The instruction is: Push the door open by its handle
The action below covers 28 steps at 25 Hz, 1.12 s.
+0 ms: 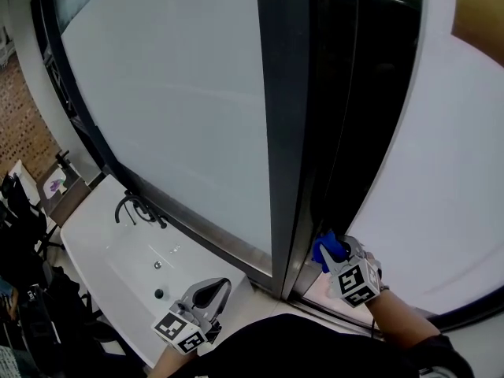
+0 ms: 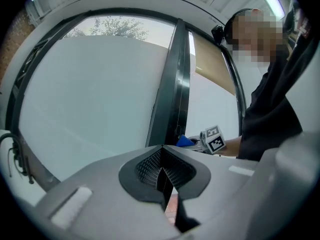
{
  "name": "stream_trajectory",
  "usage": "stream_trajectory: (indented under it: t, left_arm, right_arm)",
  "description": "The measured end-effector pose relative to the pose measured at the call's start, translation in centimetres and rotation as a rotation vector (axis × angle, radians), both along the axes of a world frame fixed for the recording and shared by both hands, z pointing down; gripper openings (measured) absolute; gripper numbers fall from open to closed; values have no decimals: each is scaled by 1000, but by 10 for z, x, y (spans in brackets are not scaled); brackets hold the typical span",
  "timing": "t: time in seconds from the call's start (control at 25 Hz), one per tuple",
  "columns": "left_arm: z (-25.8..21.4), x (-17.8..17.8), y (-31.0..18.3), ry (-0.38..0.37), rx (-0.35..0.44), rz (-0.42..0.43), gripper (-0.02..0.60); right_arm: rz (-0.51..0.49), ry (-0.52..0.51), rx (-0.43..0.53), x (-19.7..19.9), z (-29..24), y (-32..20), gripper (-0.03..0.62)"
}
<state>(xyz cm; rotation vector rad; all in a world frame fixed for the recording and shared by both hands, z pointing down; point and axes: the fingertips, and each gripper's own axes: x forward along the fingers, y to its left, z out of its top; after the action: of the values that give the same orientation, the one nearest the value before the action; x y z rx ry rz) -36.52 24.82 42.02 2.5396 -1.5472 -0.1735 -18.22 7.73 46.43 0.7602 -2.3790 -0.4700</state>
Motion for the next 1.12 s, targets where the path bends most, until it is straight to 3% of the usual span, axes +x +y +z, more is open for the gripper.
stream_trajectory:
  t: [0.24, 0.48, 0.72, 0.92, 1.12]
  left_arm:
    - [2, -3, 2, -7, -10, 14, 0]
    - [-4, 22, -5, -14, -6, 61, 0]
    - [5, 93, -33, -47, -12, 110, 0]
    - [9, 153, -73, -38, -6, 64, 0]
    - [19, 225, -115, -22, 5, 70, 0]
  right_arm:
    - [34, 8, -29, 7, 3, -42, 55]
    - [73, -4, -74, 19, 6, -97, 55]
    - [65, 19, -138, 42, 10, -158, 58]
    - [63, 109, -180, 54, 9, -206, 54]
    - [105, 87, -214, 64, 12, -257, 57]
